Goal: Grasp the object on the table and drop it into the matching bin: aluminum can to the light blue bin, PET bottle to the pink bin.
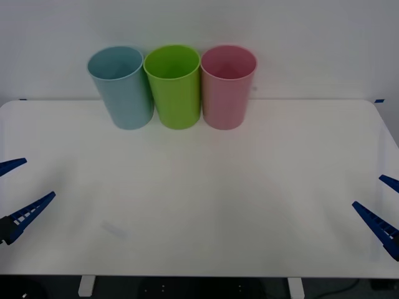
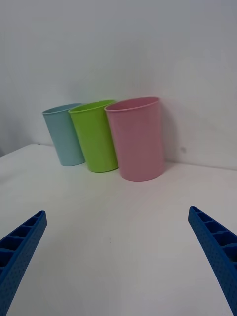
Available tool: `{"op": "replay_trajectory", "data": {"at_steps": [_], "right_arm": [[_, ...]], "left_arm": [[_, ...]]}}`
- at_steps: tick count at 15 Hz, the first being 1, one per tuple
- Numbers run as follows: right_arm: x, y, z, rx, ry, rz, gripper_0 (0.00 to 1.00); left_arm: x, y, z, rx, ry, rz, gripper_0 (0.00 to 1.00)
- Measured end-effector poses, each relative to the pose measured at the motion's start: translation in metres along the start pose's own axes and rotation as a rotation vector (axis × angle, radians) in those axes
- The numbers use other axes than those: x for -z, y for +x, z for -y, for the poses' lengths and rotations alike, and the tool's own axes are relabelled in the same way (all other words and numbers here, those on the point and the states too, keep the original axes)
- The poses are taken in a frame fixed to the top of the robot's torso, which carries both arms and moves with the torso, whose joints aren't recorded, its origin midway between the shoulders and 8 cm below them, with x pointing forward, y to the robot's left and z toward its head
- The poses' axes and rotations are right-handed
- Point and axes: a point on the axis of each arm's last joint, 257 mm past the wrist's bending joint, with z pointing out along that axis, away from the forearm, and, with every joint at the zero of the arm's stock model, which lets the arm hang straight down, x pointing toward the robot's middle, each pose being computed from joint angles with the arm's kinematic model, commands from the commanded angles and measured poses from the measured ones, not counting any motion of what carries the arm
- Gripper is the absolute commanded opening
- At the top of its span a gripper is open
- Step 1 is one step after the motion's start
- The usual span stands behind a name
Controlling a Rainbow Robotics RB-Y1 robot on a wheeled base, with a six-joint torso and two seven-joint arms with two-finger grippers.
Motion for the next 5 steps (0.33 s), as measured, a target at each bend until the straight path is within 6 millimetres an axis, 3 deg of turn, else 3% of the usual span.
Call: {"op": "replay_trajectory", "data": {"at_steps": [5], "right_arm": [[0.0000,0.0000,0.0000,0.000,0.000,0.000,1.00]], "left_arm": [[0.0050,0.0029,0.0036,0.014,-0.004,-0.002,1.00]]}}
